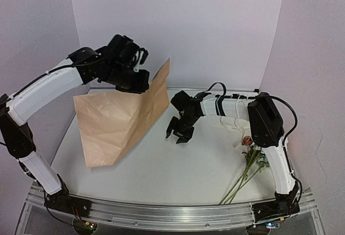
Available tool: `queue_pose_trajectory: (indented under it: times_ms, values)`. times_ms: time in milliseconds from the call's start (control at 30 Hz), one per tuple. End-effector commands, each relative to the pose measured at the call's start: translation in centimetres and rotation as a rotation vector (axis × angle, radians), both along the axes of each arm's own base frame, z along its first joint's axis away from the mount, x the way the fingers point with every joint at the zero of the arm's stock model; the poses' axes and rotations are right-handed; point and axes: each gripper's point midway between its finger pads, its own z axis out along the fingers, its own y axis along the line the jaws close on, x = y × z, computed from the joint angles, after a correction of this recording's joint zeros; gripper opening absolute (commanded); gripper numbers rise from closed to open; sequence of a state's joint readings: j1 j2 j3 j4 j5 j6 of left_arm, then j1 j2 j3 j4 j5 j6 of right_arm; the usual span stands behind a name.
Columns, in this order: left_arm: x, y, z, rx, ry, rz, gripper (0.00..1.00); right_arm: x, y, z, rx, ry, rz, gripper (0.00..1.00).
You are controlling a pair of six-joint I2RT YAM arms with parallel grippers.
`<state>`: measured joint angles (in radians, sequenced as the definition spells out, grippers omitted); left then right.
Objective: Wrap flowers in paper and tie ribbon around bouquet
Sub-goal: Pass from the left arm to the right
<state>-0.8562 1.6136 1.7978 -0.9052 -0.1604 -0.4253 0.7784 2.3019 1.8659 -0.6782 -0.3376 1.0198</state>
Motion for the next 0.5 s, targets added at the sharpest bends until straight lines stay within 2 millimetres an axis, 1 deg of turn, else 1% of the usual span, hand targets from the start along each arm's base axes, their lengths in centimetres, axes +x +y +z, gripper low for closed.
queue_pose_trajectory:
  times_ms: [0,67,100,167,200,233,300,367,400,467]
  values:
    - [-2.4,-5.0,-9.1,0.134,0.143,0.007,0.00,1.0,-2.2,1.3,0.010,-0.034,-0.110,0.52]
    - [-4.1,-7.7,-10.7,0.208,0.131,0.004,0.00,0.8,-4.2,0.7,-0.004,-0.024,-0.147,0.53]
    - [-4.6,-8.8,-11.7,0.237,0.139,0.007,0.00,0.5,-5.5,0.5,-0.016,-0.019,-0.167,0.53]
    - [-5.8,-11.2,-13.2,0.240,0.148,-0.017,0.00,-0.2,-8.1,0.5,-0.040,-0.025,-0.198,0.55]
    - [-6.1,-12.1,-13.7,0.228,0.154,-0.025,0.00,-0.8,-9.6,0.5,-0.055,-0.024,-0.214,0.57]
    - [-6.4,-12.7,-14.1,0.218,0.159,-0.031,0.00,-1.3,-10.9,0.7,-0.062,-0.028,-0.230,0.59]
    - [-6.5,-13.1,-14.4,0.201,0.161,-0.027,0.00,-2.4,-13.6,1.4,-0.071,-0.048,-0.269,0.65]
    - [-6.6,-13.2,-14.5,0.178,0.158,-0.024,0.00,-3.2,-15.3,2.3,-0.061,-0.069,-0.294,0.72]
    - [-6.6,-13.3,-14.4,0.161,0.153,-0.029,0.00,-3.3,-15.6,2.8,-0.045,-0.080,-0.301,0.75]
    - [-7.1,-13.7,-13.4,0.109,0.146,-0.062,0.00,-3.2,-15.2,4.2,0.001,-0.100,-0.303,0.81]
